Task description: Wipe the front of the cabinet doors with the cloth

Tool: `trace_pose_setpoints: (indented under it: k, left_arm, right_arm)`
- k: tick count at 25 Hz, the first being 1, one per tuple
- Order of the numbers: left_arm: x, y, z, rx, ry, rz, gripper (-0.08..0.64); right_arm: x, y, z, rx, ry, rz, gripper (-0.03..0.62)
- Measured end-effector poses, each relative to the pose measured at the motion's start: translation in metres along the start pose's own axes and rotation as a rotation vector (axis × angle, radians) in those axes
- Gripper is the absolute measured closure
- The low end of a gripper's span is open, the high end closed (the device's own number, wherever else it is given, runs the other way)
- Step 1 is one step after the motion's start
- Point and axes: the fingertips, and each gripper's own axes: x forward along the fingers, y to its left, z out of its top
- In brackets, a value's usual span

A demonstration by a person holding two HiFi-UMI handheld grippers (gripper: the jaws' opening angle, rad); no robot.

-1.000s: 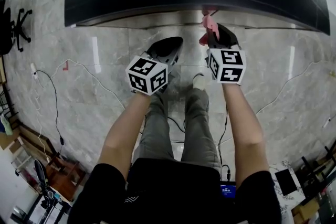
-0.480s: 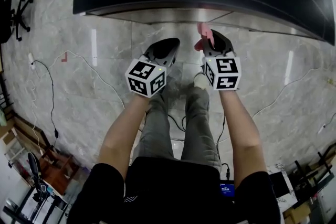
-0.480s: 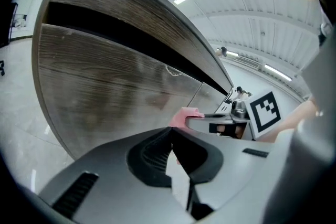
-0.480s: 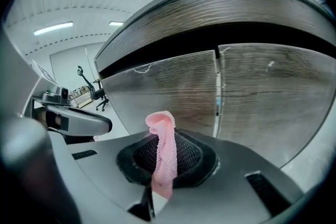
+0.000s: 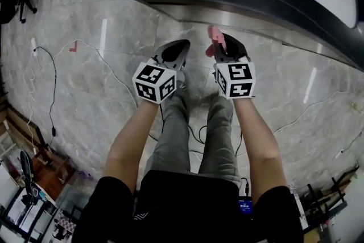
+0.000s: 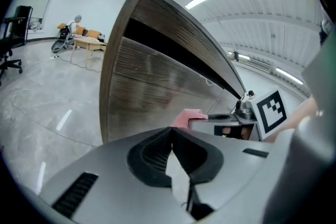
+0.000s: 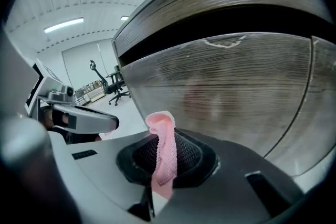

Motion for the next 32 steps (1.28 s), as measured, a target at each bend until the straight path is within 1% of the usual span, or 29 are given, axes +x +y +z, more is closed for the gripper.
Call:
trace_pose_setpoints:
  k: [7, 12, 16, 20, 24, 27, 32]
  left_arm:
    - [-0.028, 0.057, -0.006, -0.035, -0.016, 0.064, 0.551]
    - [-0.043, 0.083, -0.012, -0.053, -0.011, 0.084, 0.551]
    - [-0.048, 0.101, -0.013, -0.055, -0.008, 0.096, 0.551]
    - [-0.047, 0.116, -0.011, -0.046, -0.014, 0.124, 0.551]
    - [-0.04, 0.119, -0.007, -0.034, -0.032, 0.152, 0.551]
    - [-0.033, 0.115, -0.004, -0.031, -0.04, 0.162, 0.551]
    - [-0.013, 0.095, 0.001, -0.026, -0.044, 0.148, 0.551]
  right_arm:
    - [0.047, 0.053, 0.003, -0.037, 0.029, 0.063, 0.545]
    - [0.077, 0.078, 0.008, -0.047, 0.047, 0.089, 0.545]
    - [0.096, 0.09, 0.009, -0.054, 0.065, 0.098, 0.545]
    - [0.115, 0.092, 0.009, -0.071, 0.08, 0.095, 0.545]
    - [0.122, 0.086, 0.011, -0.074, 0.082, 0.086, 0.545]
    - [0.118, 0.075, 0.011, -0.079, 0.082, 0.073, 0.545]
    - [0.097, 0.045, 0.002, -0.067, 0.088, 0.037, 0.545]
